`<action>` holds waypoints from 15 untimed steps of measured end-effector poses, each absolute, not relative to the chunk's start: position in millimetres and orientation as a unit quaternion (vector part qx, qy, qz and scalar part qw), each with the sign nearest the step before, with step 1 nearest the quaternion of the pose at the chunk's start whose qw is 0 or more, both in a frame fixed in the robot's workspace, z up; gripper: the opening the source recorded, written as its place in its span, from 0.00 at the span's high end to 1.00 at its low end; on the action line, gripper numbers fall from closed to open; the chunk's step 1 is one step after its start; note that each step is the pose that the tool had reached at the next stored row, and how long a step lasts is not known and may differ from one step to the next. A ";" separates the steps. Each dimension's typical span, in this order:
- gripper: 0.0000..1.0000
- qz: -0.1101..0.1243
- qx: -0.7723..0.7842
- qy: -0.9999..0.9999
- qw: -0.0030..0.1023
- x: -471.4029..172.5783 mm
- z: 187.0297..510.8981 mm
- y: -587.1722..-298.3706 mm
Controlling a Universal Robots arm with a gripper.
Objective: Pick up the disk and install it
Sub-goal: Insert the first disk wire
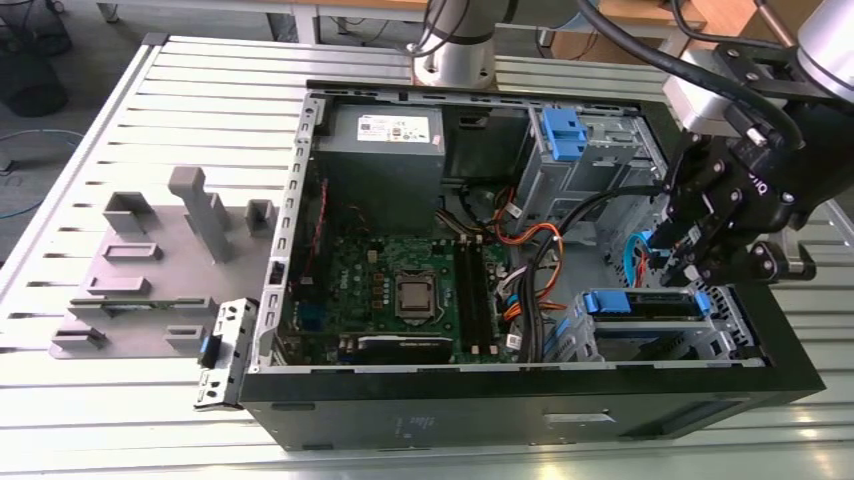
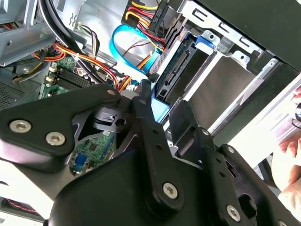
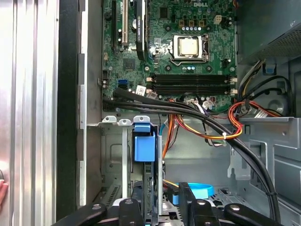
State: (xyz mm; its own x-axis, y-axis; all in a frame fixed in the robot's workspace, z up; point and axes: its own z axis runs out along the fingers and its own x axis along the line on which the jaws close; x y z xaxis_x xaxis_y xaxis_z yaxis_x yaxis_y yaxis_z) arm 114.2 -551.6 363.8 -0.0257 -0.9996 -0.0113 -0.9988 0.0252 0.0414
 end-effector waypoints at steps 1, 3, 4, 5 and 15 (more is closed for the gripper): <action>0.57 -0.019 0.698 -0.716 0.010 114.9 362.9 -551.6; 0.57 -0.019 0.698 -0.716 0.011 117.4 361.3 -551.3; 0.57 -0.019 0.698 -0.716 0.011 118.5 360.6 -551.1; 0.57 -0.019 0.698 -0.716 0.011 119.4 359.9 -551.0; 0.57 -0.017 0.698 -0.716 0.012 120.0 352.5 -550.2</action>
State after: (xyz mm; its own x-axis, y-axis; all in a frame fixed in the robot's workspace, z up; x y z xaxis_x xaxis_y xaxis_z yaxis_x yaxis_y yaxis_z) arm 120.0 -550.2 352.5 -0.0257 -0.9996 -0.0063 -0.9988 0.0254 0.0419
